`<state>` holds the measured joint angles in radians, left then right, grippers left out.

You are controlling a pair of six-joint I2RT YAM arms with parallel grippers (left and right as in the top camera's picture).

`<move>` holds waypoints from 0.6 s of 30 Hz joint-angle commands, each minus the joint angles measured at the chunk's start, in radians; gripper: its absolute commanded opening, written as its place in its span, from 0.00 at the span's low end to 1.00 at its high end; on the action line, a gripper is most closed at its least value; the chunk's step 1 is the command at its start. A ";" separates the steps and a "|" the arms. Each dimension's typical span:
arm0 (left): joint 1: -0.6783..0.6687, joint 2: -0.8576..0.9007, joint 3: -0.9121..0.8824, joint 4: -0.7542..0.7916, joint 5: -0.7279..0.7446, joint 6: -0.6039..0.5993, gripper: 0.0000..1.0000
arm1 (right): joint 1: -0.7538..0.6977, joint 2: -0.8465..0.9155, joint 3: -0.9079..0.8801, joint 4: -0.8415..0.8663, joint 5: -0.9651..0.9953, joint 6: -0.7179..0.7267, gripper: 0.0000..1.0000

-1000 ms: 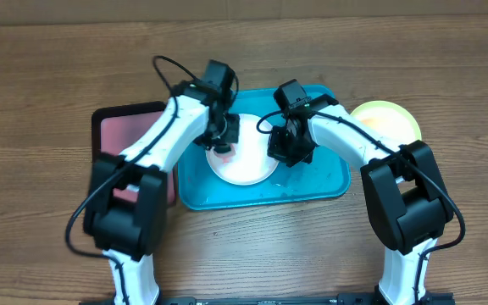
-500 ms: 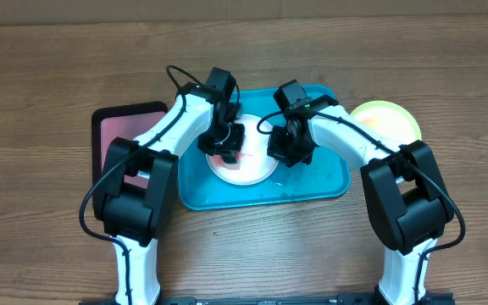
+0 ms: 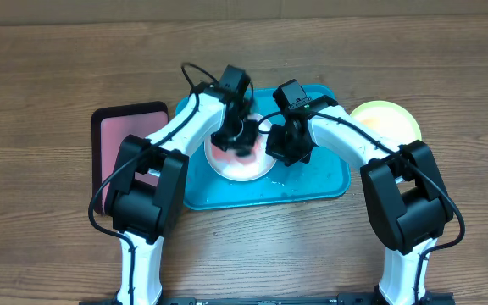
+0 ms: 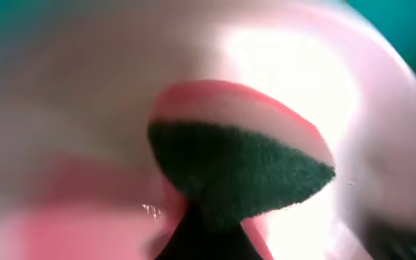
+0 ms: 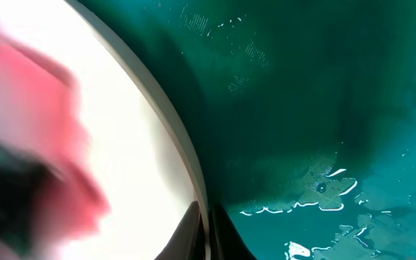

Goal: Clean dirty plates on tray and stack at the side
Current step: 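Scrub the white plate with the sponge while right gripper holds its rim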

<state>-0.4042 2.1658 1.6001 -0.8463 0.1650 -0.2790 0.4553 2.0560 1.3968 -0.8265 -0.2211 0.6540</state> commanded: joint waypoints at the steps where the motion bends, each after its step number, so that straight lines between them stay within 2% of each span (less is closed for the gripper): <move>1: 0.019 0.031 0.065 -0.022 -0.510 -0.168 0.04 | 0.008 0.026 -0.036 -0.013 0.048 0.005 0.04; 4: 0.010 0.031 0.087 -0.045 -0.595 -0.175 0.04 | 0.008 0.026 -0.036 -0.013 0.048 0.004 0.04; 8: 0.005 0.034 0.077 -0.099 -0.561 -0.174 0.04 | 0.008 0.026 -0.036 -0.013 0.048 0.004 0.04; 12: 0.004 0.034 0.068 -0.194 -0.385 -0.118 0.04 | 0.008 0.026 -0.036 -0.013 0.048 0.001 0.04; 16: -0.002 0.034 0.066 -0.254 -0.093 0.077 0.04 | 0.008 0.026 -0.036 -0.011 0.048 0.001 0.04; 18: -0.010 0.034 0.065 -0.256 0.008 0.159 0.04 | 0.008 0.026 -0.036 -0.011 0.048 0.001 0.04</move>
<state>-0.4099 2.1750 1.6642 -1.0931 -0.0761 -0.3042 0.4572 2.0560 1.3968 -0.8223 -0.2234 0.6540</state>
